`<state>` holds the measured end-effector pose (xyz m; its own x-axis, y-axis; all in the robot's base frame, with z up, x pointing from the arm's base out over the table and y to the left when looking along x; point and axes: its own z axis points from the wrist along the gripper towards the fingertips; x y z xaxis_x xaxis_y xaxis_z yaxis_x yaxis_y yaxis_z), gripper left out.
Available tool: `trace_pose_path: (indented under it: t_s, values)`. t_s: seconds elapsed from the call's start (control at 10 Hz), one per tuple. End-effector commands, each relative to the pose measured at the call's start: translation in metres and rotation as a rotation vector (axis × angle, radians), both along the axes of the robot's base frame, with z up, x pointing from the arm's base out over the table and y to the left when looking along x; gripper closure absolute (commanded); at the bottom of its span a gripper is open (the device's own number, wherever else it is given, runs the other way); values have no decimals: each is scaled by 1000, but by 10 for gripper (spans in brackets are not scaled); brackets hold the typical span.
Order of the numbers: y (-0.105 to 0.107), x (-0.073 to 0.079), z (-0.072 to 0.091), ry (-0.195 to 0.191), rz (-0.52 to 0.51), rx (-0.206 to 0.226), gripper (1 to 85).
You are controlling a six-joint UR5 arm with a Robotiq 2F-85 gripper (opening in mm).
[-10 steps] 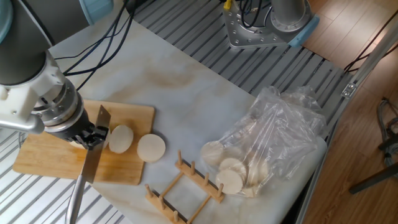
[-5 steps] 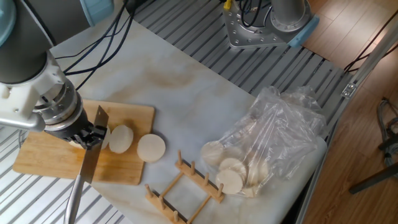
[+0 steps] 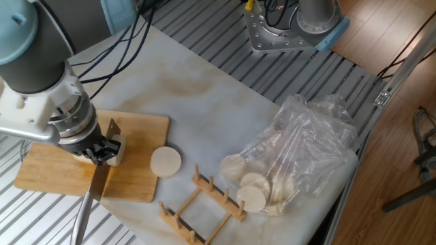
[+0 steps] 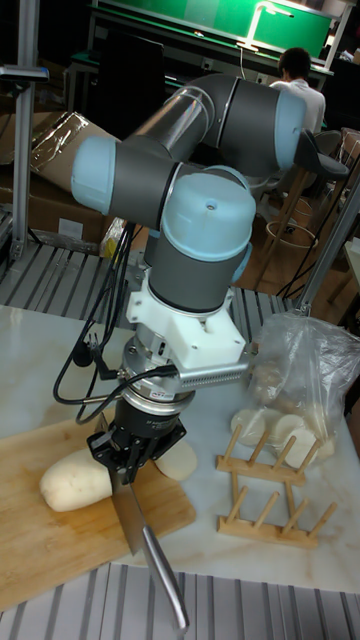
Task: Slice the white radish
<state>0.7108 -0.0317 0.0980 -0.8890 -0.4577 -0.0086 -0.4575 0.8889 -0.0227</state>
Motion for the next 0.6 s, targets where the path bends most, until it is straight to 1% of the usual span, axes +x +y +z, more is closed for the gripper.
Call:
trace_pose_path:
  t_s: [0.0, 0.2, 0.3, 0.4, 0.5]
  values:
    - [5, -3, -5, -15, -43, 8, 843]
    - [7, -6, -10, -22, -60, 7, 843]
    - [2, -10, -9, -34, -50, -2, 843]
    - [-6, -12, -7, -57, -32, -10, 843]
    - [-9, -12, -6, -75, -18, -7, 843]
